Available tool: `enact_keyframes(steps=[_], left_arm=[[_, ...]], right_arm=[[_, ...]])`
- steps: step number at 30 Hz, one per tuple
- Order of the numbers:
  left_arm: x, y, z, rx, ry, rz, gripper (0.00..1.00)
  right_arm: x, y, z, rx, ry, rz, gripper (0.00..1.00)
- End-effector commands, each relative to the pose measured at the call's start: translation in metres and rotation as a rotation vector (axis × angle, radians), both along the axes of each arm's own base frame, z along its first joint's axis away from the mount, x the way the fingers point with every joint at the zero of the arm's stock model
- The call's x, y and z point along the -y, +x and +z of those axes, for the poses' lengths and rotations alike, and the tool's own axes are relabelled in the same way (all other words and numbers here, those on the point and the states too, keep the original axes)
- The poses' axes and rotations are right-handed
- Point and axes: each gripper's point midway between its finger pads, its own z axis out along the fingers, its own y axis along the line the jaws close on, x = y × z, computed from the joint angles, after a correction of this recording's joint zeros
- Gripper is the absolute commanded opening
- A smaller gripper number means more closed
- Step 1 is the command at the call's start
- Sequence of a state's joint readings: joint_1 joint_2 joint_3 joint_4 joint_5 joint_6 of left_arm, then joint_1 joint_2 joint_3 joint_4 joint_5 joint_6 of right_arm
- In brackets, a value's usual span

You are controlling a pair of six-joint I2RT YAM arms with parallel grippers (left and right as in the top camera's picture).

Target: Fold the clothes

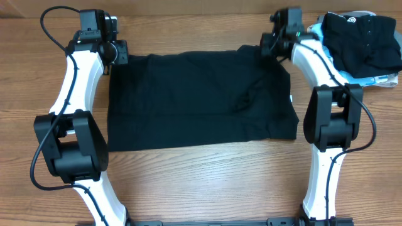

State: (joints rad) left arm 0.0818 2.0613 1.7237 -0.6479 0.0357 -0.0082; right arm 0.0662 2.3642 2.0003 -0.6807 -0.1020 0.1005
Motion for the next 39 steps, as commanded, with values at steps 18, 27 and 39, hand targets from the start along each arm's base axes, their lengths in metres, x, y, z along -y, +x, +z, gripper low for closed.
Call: enact_keyframes(steps=[18, 27, 39], left_arm=[[-0.006, -0.030, 0.008, -0.090, -0.028, 0.017, 0.04], [-0.006, -0.029, 0.009, -0.084, -0.027, 0.017, 0.04], [-0.006, -0.029, 0.009, -0.084, -0.027, 0.016, 0.04]], right_arm=[[0.007, -0.019, 0.044, -0.123, -0.137, 0.120, 0.42], [-0.023, -0.013, -0.034, -0.193, -0.172, 0.213, 0.42], [-0.019, 0.007, -0.036, -0.121, -0.231, 0.181, 0.42]])
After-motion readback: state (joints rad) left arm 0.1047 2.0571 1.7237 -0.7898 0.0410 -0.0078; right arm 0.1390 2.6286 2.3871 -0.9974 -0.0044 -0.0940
